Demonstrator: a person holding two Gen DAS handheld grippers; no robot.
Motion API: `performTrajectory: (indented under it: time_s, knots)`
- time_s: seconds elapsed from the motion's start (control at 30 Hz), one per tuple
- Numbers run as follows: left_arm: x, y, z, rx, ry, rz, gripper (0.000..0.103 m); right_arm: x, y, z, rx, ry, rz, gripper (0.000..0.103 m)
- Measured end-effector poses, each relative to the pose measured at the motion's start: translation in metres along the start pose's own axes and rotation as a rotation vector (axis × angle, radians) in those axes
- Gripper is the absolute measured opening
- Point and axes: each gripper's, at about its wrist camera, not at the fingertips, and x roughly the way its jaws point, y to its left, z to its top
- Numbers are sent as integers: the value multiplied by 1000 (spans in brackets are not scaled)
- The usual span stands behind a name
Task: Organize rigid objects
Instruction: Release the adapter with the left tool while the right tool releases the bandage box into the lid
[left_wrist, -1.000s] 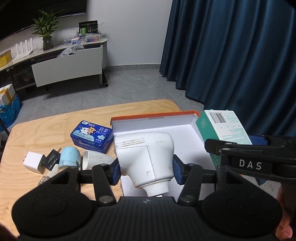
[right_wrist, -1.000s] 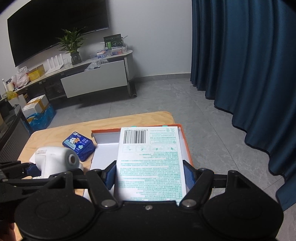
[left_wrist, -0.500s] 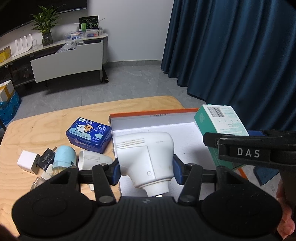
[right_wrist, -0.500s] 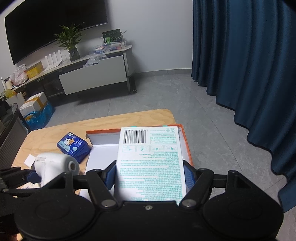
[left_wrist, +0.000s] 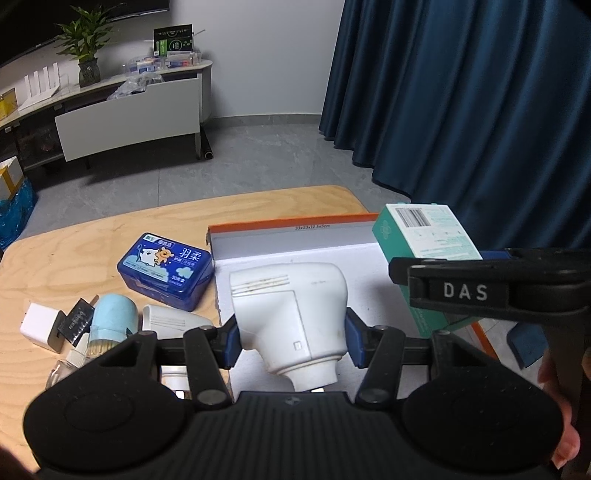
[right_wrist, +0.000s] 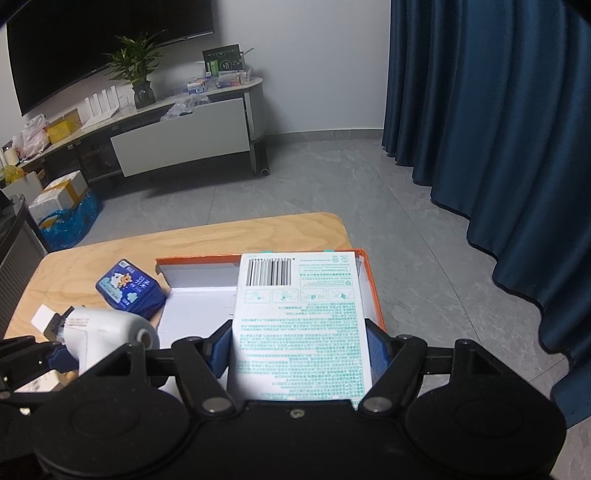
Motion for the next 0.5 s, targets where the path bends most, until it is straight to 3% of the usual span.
performTrajectory:
  time_s: [0.3,0.5]
  knots:
    - [10,0,3,-6,9,8,55,21,3,8,-11,20,-4,85]
    - [16,1,5,-11,19,9,55,14,-6,17,27,-57,54,86]
